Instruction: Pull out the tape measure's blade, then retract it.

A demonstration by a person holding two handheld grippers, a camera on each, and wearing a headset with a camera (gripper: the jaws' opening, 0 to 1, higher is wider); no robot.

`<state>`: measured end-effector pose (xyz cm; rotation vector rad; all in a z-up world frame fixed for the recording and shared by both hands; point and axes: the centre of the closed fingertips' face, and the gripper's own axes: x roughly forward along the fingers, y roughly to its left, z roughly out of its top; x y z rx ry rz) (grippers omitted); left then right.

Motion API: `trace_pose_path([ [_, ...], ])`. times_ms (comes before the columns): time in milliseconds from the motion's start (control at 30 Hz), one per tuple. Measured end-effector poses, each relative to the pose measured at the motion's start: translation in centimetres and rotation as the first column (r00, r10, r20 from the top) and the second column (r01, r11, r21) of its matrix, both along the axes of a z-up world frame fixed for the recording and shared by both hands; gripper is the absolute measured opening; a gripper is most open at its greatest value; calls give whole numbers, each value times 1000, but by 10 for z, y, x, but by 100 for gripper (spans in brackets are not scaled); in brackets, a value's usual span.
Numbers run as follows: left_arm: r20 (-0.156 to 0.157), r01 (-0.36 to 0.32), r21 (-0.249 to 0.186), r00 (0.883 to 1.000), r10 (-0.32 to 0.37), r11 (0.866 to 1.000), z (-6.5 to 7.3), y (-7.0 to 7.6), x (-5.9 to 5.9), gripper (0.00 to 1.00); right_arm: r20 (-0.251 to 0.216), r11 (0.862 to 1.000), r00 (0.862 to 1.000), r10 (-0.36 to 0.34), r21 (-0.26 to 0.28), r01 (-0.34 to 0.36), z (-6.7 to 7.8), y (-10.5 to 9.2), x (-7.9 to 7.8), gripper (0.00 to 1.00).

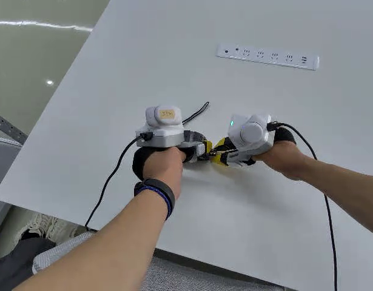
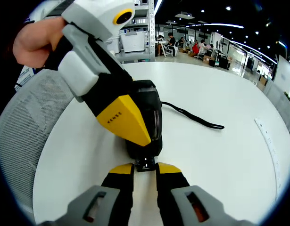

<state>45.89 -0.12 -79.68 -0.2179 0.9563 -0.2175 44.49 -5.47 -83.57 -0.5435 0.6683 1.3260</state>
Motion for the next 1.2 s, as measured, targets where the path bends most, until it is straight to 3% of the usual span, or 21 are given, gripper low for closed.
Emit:
trace_pose_path([
  [200,3,10,-14,1000,-10,1000,0,0,0,59,-2,999,999,-47,9,47,1,-4,4,20],
  [500,14,29,-27,999,-29,999,-1,-1,0,58,-3,998,999,-52,25,52,0,0,3,14],
  [567,13,39,-29,999,-39,999,-1,-1,-1,57,-10,998,998,-55,22,56,0,1,3,13],
  [600,6,68,-10,998,-68,998,-1,-3,-2,57,-10,999,999,-47,11,47,1,3,2,12],
  [900,3,21,-25,1000,-21,999,-1,-1,-2,56,-15,999,999,-40,-11,40,2,6,7,12],
  [1200,1,39,-24,999,-39,999,-2,-1,-2,56,-8,999,1000,-11,-35,11,5,6,5,13],
])
